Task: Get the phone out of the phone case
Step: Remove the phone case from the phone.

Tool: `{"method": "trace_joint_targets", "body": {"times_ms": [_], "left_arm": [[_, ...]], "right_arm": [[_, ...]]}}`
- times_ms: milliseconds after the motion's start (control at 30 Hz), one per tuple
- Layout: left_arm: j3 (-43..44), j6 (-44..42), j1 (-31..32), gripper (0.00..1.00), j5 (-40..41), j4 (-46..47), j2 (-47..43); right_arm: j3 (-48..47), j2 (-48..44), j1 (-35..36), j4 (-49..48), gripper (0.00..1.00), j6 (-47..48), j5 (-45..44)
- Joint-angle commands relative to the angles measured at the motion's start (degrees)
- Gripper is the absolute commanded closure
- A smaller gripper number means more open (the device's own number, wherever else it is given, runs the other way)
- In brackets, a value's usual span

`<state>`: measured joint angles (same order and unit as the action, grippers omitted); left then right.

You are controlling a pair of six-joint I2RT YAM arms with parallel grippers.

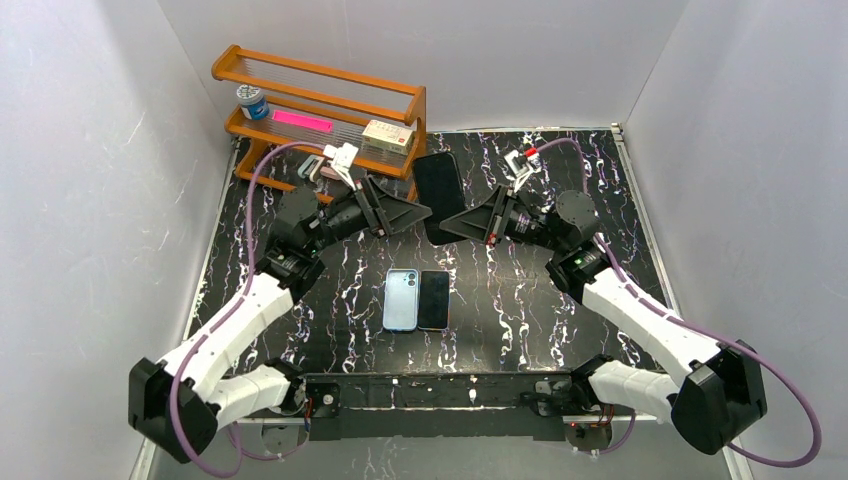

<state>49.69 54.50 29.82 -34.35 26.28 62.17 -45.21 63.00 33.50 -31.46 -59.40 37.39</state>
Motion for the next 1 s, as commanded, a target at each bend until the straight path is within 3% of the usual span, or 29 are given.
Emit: {"method": "trace_joint_targets", "body": {"times_ms": [0, 433, 967], "left_arm": [[1.38, -7.27, -0.12, 0.39, 9.33, -7.08, -6.56], [-3.64, -6.94, -0.2, 0.33, 5.45, -8.47, -8.52], [-5.16, -4.52, 0.67, 0.32, 3.06, -4.15, -3.38]], "right_arm": [[-1.11, -2.7, -0.69, -5.2, 0.99, -2.97, -2.01], [-2.28, -0.68, -1.09, -10.45, 0.99, -8.34, -4.91], [-1.94, 0.41, -1.11, -13.36, 0.99, -9.55, -3.91]]}}
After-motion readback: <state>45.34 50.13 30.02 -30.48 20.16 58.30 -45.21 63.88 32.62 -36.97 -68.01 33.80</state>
